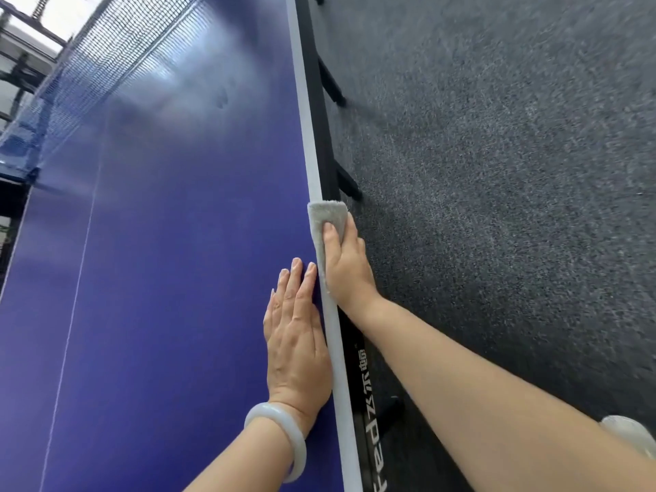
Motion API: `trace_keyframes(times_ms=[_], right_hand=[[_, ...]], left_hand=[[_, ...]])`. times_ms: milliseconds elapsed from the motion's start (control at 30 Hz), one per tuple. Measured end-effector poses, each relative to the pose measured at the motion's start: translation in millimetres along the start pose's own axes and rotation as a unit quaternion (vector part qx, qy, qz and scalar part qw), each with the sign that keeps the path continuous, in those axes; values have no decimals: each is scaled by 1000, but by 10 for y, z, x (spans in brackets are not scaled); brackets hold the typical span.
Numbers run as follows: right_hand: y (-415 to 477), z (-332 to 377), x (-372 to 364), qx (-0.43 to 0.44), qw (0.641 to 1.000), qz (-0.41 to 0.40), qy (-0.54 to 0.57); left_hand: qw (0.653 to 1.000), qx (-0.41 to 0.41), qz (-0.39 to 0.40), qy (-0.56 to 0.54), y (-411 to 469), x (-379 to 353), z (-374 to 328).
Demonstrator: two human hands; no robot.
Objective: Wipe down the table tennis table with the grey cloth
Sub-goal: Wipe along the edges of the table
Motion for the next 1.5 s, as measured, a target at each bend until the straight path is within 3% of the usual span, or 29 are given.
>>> trace_keyframes(times_ms=[300,467,600,700,867,1067,1300,1400,1500], right_hand=[[-1016,-823,90,-7,999,34,36],[-280,-315,18,-12,1000,-1,24],[319,161,2,-5,999,23,45],[11,-88,50,16,999,39,10],[-551,-476,38,-20,1000,17,-5],[7,80,-62,-41,998,-43,-29],[75,124,0,-29,998,-15,-53],[107,115,6,-31,998,-3,-55],[121,94,17,-31,998,6,-53]], left_hand=[[1000,2,-3,6,18,26,-62],[1000,8,0,16,21,19,-56],[1000,8,14,25,12,32,-57],[1000,9,11,26,30,26,-80],[999,8,12,48,56,31,-97],[997,8,41,72,63,13,-62],[998,-13,31,46,133,90,-47],[999,-51,4,18,474,209,110],[999,-39,-3,25,1035,262,268]])
Point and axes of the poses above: each hand's wrist, its own y-axis towards the middle knuckle, its own x-axis out of the back of the hand, z = x × y, the point moved 1 cm from there along y, towards the middle knuckle, and after that the axes turned 10 degrees about -x, right-handed, at the moved point
